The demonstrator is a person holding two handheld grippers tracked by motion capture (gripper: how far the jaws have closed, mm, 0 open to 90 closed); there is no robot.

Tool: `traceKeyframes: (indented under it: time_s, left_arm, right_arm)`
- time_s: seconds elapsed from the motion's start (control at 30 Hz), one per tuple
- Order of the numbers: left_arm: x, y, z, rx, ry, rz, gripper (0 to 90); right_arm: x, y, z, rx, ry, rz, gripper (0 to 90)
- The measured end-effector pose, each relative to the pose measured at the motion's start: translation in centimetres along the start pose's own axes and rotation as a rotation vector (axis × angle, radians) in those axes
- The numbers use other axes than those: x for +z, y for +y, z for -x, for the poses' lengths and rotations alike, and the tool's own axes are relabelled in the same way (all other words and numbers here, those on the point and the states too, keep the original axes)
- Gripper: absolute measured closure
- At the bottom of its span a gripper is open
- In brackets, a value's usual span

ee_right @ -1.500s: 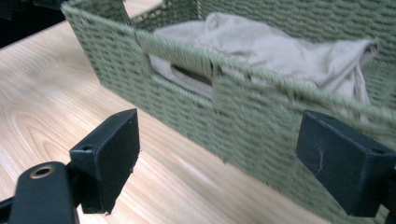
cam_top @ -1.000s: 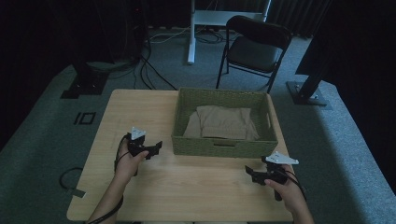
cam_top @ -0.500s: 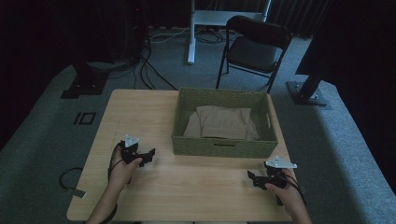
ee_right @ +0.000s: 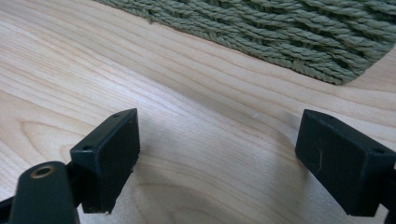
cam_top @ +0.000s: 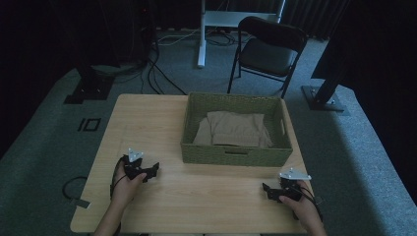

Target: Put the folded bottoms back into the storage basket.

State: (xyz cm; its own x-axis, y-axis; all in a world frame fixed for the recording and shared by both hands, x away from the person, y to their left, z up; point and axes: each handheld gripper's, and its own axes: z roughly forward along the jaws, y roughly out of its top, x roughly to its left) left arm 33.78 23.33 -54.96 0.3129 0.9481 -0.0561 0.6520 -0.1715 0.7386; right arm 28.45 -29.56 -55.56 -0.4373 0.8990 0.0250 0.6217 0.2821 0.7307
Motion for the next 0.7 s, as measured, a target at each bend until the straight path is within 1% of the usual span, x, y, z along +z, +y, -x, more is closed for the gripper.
traceKeyframes:
  time_s: [0.03,0.13,0.17,0.5,0.57,0.63,0.7]
  left_arm:
    - [0.0,-0.1,0.1,0.005,0.005,-0.014,17.6]
    - [0.0,-0.2,0.4,0.052,0.040,-0.036,17.5]
    - [0.0,-0.2,0.5,0.051,0.045,-0.039,17.5]
    - [-0.1,-0.3,0.8,0.025,0.071,-0.038,16.1]
    - [0.0,-0.3,0.9,0.008,0.088,-0.039,16.1]
    - [0.0,-0.2,1.0,-0.019,0.111,-0.034,16.2]
    - [0.1,-0.2,1.1,-0.024,0.117,-0.034,16.1]
  right_arm:
    - [0.0,0.0,-0.1,-0.008,-0.008,-0.003,13.3]
    - [0.1,0.0,-0.2,-0.013,-0.011,-0.005,13.3]
    - [0.1,0.0,-0.2,-0.013,-0.011,-0.005,13.3]
    - [0.1,0.0,-0.2,-0.009,-0.012,-0.004,13.2]
    - [0.1,0.0,-0.2,-0.010,-0.013,-0.004,13.2]
    - [0.1,0.0,-0.2,-0.009,-0.012,-0.004,13.1]
    - [0.1,0.0,-0.2,-0.009,-0.012,-0.003,13.2]
